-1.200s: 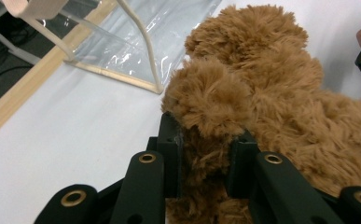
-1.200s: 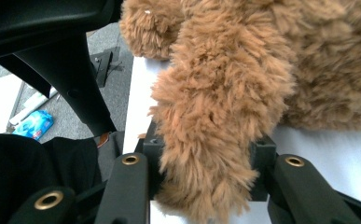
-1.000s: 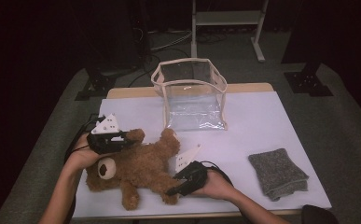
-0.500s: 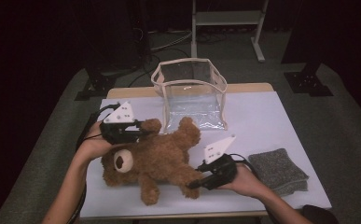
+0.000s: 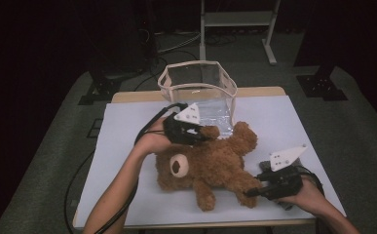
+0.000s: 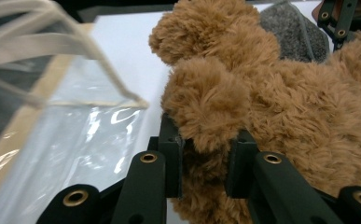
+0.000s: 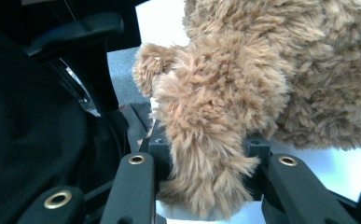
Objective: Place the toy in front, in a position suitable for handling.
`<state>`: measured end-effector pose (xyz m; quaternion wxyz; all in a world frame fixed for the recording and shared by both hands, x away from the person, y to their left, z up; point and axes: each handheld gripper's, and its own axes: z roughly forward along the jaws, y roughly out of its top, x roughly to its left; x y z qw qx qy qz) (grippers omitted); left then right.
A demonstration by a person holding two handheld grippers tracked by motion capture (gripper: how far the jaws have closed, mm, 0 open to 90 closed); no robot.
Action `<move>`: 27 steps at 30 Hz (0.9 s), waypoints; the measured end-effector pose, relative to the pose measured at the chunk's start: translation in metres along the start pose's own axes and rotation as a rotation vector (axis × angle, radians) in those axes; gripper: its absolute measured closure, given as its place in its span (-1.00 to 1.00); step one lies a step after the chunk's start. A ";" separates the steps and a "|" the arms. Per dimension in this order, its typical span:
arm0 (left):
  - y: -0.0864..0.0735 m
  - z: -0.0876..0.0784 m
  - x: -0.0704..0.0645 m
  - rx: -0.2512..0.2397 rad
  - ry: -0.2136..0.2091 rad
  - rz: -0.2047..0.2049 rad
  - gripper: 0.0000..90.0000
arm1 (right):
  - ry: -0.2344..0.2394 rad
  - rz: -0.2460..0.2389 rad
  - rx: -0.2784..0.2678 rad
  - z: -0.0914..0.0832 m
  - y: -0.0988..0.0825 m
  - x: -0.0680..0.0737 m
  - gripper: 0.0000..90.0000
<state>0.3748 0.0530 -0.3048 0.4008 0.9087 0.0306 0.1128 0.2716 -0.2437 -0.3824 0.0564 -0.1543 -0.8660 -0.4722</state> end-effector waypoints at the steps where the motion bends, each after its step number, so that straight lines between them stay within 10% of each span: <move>1: 0.000 0.012 0.002 0.010 -0.015 0.000 0.62 | -0.010 0.009 0.004 -0.002 -0.007 -0.001 0.43; 10: -0.007 0.051 0.006 0.009 -0.067 -0.028 0.49 | -0.058 0.088 0.031 0.005 -0.054 -0.020 0.40; 20: -0.012 0.011 0.003 -0.032 -0.039 -0.005 -0.04 | -0.107 0.075 0.037 -0.004 -0.040 -0.017 -0.31; 27: -0.038 -0.013 -0.014 -0.074 -0.047 -0.005 -0.15 | -0.148 0.041 -0.023 -0.007 -0.019 -0.023 -0.34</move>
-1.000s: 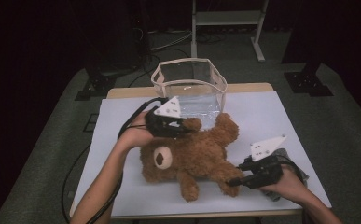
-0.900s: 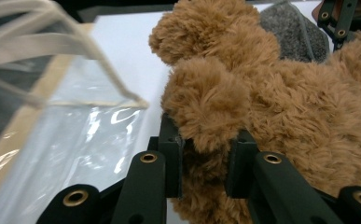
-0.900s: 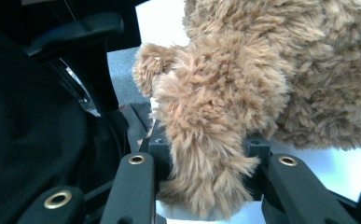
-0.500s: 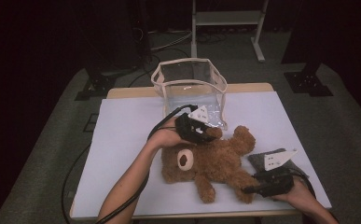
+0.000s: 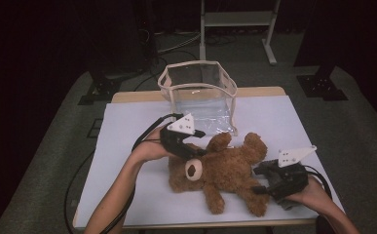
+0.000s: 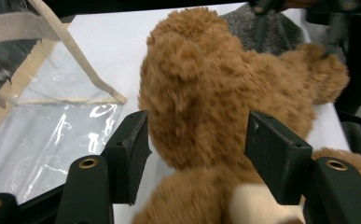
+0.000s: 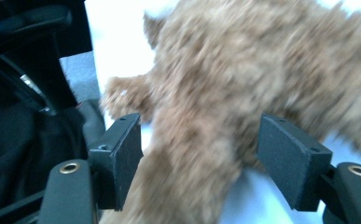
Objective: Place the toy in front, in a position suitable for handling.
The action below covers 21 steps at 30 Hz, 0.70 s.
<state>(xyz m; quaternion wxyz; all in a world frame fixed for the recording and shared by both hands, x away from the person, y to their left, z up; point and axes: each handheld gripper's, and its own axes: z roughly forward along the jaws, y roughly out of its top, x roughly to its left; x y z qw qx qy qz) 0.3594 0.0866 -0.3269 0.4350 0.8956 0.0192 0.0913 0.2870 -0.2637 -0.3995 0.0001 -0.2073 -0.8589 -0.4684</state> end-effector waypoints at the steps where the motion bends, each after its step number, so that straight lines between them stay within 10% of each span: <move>1: -0.004 -0.003 -0.003 -0.003 -0.004 0.000 -0.17 | 0.001 -0.001 -0.003 0.003 0.002 -0.001 -0.34; 12: -0.048 -0.023 -0.034 0.008 0.013 -0.010 -0.37 | -0.032 -0.048 0.025 0.033 0.013 -0.008 -0.32; 21: -0.065 -0.022 -0.033 0.026 0.057 -0.031 -0.53 | -0.025 -0.107 0.043 0.048 0.021 -0.009 -0.30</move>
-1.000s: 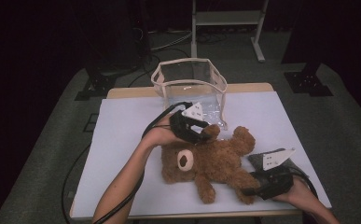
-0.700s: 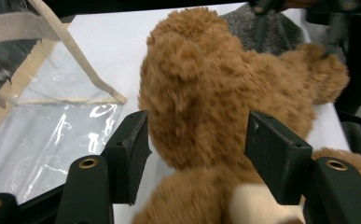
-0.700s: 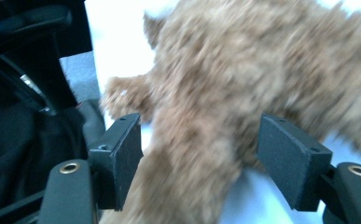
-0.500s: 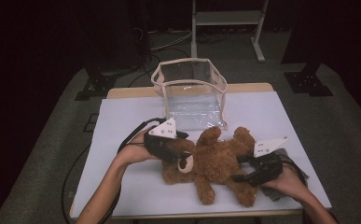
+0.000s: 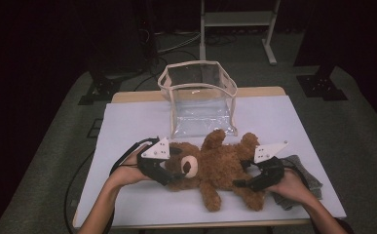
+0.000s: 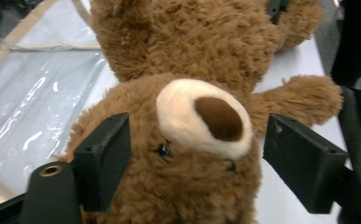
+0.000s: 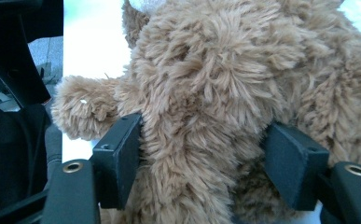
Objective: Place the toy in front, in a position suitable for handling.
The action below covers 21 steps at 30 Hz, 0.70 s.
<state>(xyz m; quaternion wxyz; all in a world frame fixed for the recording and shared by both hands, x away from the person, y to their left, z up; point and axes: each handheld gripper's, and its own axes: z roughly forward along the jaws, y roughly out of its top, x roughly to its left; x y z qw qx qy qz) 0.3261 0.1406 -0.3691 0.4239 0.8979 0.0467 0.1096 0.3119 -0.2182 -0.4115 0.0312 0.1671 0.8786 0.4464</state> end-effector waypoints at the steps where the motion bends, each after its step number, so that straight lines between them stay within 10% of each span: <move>1: -0.001 0.001 0.001 -0.001 0.004 -0.003 -0.55 | 0.004 -0.010 0.000 0.002 0.001 0.000 -0.30; 9: -0.009 0.013 0.007 0.013 0.014 -0.027 -0.63 | 0.025 -0.033 -0.009 0.012 0.006 -0.003 -0.30; 13: -0.011 0.024 -0.002 0.078 0.045 0.029 -0.65 | 0.019 -0.034 -0.015 0.009 0.006 -0.003 -0.32; 21: -0.010 0.021 -0.006 0.077 0.063 -0.004 -0.43 | -0.033 -0.025 -0.001 -0.031 -0.010 -0.001 -0.34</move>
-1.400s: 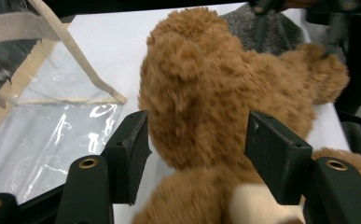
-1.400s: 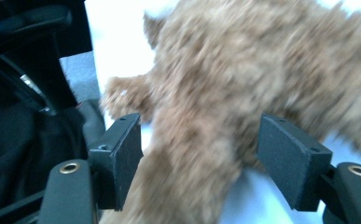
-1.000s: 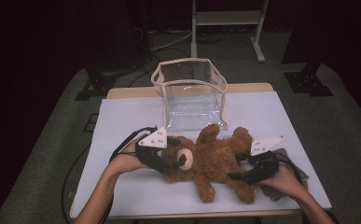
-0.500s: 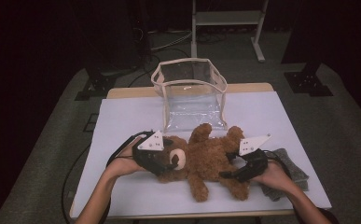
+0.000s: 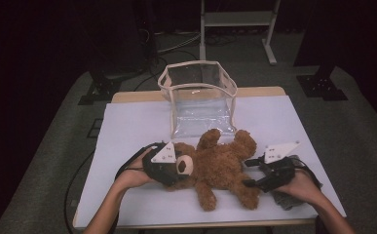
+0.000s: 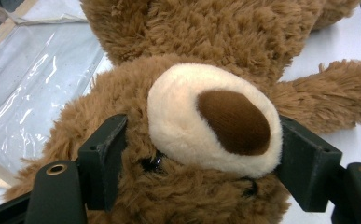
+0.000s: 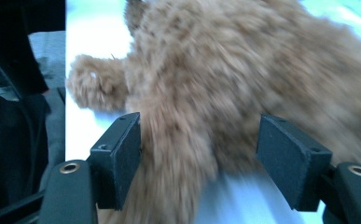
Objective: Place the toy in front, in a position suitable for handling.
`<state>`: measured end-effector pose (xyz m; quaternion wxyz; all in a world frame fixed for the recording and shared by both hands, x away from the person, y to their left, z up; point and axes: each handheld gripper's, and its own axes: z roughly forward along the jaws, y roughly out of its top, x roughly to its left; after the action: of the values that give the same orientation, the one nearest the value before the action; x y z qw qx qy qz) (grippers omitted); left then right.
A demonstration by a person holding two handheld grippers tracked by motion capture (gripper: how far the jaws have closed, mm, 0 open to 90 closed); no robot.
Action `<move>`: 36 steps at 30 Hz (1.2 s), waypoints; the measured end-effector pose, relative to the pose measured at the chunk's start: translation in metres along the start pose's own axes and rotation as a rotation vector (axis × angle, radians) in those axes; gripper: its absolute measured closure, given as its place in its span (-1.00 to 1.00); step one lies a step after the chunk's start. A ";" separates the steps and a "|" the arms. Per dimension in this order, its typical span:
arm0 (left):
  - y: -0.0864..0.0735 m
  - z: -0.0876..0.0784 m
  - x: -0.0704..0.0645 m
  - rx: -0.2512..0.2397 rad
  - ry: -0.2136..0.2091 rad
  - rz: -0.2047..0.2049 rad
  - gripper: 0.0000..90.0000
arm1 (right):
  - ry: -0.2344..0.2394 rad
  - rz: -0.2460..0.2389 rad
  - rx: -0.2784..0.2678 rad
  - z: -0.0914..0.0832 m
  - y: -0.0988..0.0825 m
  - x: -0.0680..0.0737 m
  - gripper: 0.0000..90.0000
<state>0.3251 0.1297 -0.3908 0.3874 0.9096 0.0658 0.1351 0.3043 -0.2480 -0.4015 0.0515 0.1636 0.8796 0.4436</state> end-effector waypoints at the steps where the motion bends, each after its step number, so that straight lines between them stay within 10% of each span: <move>1: 0.001 0.000 -0.001 0.005 0.003 0.000 -0.43 | -0.024 0.004 0.004 -0.007 -0.004 0.000 -0.34; 9: 0.005 -0.006 -0.008 0.024 -0.019 -0.025 -0.36 | -0.156 0.082 0.012 -0.056 -0.042 -0.007 -0.29; 27: 0.004 -0.010 -0.015 0.006 -0.038 -0.009 -0.40 | -0.227 0.159 0.152 -0.034 -0.088 -0.032 -0.02; 36: 0.003 -0.009 -0.014 -0.002 -0.037 -0.018 -0.42 | -0.194 0.177 0.146 -0.035 -0.087 -0.036 0.71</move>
<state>0.3086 0.1307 -0.3853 0.3905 0.9109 0.0668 0.1149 0.3087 -0.3344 -0.4520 0.0847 0.2860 0.8826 0.3633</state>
